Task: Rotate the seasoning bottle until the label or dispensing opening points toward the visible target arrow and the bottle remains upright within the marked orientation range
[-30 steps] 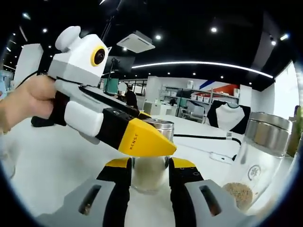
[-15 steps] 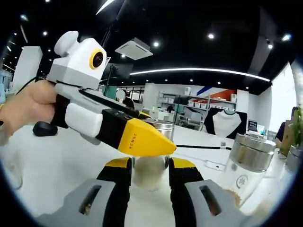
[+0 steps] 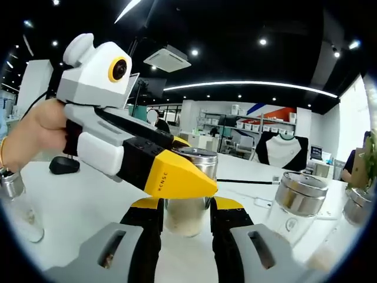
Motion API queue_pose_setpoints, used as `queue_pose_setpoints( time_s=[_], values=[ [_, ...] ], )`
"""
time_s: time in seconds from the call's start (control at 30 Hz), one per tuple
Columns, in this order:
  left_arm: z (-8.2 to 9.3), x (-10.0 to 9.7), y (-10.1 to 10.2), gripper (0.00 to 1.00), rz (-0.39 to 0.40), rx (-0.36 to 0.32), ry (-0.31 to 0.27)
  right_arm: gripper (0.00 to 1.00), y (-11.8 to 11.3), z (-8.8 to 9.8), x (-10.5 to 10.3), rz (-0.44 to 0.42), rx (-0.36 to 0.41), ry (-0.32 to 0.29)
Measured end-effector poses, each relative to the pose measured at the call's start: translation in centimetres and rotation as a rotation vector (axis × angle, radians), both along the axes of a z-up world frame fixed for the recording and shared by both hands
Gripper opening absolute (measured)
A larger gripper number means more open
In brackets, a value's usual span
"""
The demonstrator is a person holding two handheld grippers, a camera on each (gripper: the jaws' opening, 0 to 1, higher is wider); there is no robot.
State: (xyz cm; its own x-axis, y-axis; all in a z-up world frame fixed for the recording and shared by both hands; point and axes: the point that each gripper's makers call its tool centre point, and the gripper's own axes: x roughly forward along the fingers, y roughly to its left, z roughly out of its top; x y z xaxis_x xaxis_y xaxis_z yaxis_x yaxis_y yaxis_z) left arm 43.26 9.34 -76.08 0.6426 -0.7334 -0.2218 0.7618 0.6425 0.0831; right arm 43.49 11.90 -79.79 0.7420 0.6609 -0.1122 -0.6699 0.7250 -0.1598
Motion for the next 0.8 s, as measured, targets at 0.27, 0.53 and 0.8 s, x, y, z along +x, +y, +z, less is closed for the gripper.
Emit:
queue_pose_setpoints(
  time_s=[0.27,0.53,0.8],
  values=[
    [-0.1,-1.5,0.1,0.35,0.0,0.005,0.022,0.29,0.0,-0.2,-2.1,0.022,-0.001,0.017],
    [0.3,-3.4,-0.2,0.35,0.003,0.024,0.005,0.29,-0.4,0.3,-4.0,0.039,0.019,0.022],
    [0.6,-5.4,-0.8,0.35,0.004,0.026,-0.002,0.29,-1.1,0.6,-5.8,0.058,0.016,0.02]
  ],
)
